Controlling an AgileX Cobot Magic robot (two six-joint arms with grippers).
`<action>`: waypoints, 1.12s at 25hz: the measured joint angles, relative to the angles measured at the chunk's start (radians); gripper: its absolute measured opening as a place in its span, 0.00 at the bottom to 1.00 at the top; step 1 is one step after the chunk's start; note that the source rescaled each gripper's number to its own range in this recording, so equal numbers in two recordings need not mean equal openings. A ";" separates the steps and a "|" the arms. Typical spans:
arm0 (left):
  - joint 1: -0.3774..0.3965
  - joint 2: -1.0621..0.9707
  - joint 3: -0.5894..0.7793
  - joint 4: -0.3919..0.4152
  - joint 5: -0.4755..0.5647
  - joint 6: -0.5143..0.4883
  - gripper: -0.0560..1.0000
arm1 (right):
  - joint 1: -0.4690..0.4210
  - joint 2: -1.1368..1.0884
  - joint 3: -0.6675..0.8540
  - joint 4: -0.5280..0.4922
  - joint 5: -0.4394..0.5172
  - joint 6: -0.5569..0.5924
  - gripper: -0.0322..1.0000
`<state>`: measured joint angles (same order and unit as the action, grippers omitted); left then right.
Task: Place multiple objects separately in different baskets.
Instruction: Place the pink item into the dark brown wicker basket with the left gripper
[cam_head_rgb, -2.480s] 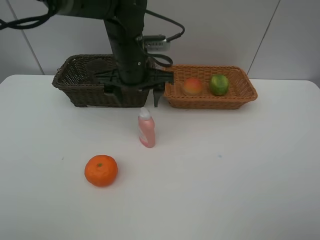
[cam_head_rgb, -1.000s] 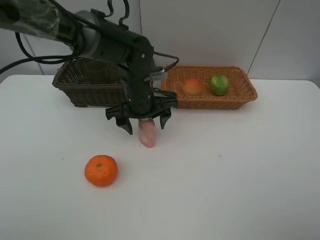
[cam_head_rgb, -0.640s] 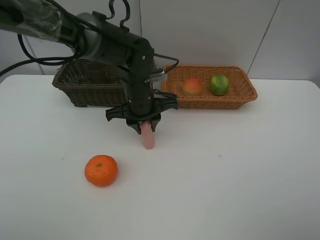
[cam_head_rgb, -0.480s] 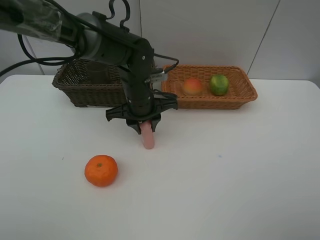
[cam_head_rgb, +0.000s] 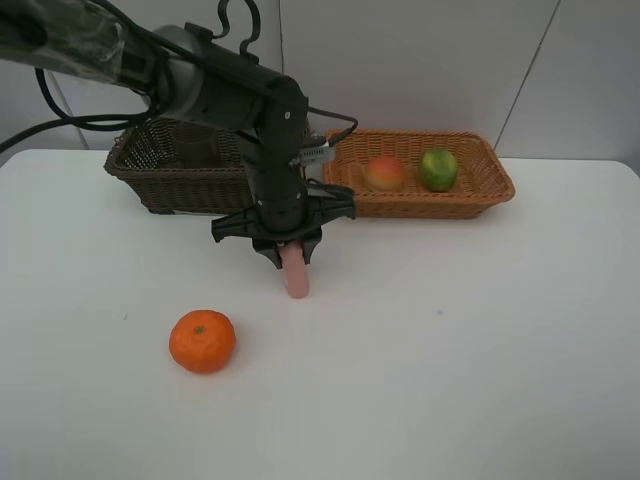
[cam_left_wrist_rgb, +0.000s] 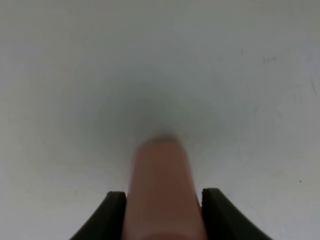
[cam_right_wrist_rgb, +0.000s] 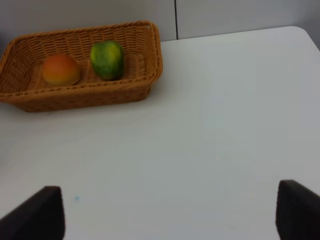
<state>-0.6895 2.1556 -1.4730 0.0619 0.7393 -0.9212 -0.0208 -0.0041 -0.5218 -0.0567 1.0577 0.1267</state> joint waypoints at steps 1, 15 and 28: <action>0.000 0.000 0.000 0.000 0.000 0.000 0.41 | 0.000 0.000 0.000 0.000 0.000 0.000 0.86; 0.000 -0.086 0.001 0.012 0.013 0.105 0.41 | 0.000 0.000 0.000 0.000 0.000 0.000 0.86; 0.101 -0.230 0.001 0.087 0.063 0.320 0.41 | 0.000 0.000 0.000 0.000 0.000 0.000 0.86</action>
<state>-0.5882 1.9261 -1.4718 0.1486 0.8027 -0.6009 -0.0208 -0.0041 -0.5218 -0.0567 1.0577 0.1267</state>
